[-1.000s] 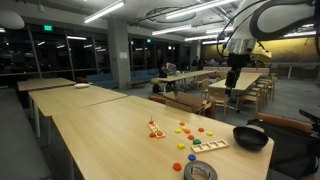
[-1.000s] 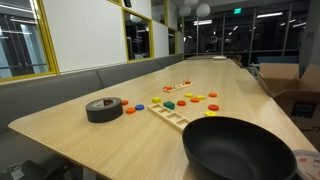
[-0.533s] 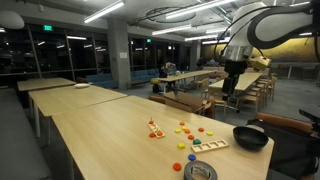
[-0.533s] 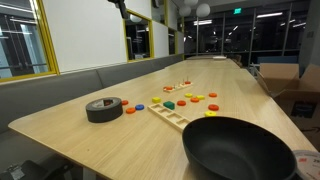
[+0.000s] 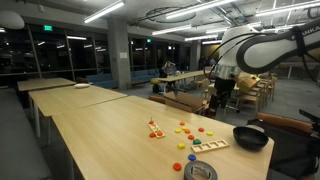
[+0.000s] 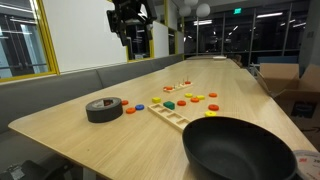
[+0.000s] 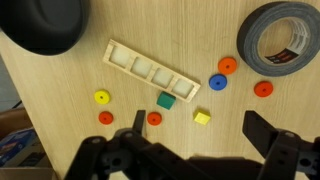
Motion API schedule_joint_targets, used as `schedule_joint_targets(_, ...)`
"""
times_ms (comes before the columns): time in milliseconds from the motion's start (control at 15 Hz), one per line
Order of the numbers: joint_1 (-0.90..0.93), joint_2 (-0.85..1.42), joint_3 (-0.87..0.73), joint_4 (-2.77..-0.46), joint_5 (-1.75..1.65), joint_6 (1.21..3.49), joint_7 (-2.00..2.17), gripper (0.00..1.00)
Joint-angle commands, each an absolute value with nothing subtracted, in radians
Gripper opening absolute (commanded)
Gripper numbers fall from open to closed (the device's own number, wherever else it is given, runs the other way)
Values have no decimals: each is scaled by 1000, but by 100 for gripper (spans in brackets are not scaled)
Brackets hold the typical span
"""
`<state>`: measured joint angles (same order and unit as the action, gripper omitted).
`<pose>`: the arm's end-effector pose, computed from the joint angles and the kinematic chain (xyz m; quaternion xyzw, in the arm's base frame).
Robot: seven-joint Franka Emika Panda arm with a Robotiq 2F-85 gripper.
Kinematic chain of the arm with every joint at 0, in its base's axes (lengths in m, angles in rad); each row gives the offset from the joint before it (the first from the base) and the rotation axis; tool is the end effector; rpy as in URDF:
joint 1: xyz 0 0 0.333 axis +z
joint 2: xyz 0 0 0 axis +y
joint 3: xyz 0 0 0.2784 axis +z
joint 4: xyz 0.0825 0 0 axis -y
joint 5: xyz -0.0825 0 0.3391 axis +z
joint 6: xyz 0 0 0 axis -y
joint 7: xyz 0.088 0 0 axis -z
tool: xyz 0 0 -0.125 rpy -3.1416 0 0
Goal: Put the round orange block on the first position from the end closest to you on the wooden board
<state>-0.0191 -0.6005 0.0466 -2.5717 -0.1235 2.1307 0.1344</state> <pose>0.3622 0.0026 0.4441 0.9942 -0.0276 0.0839 0.0616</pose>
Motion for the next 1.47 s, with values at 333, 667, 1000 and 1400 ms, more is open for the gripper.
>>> schedule_joint_targets(333,-105,-378,47,-2571,-124,2364,320,100)
schedule_joint_targets(667,-116,-214,47,-2521,-115,2426,383,100)
schedule_joint_targets(1000,-102,-53,41,-2451,-122,2485,469,100)
schedule_joint_targets(1400,-70,132,0,-2315,-109,2523,512,100)
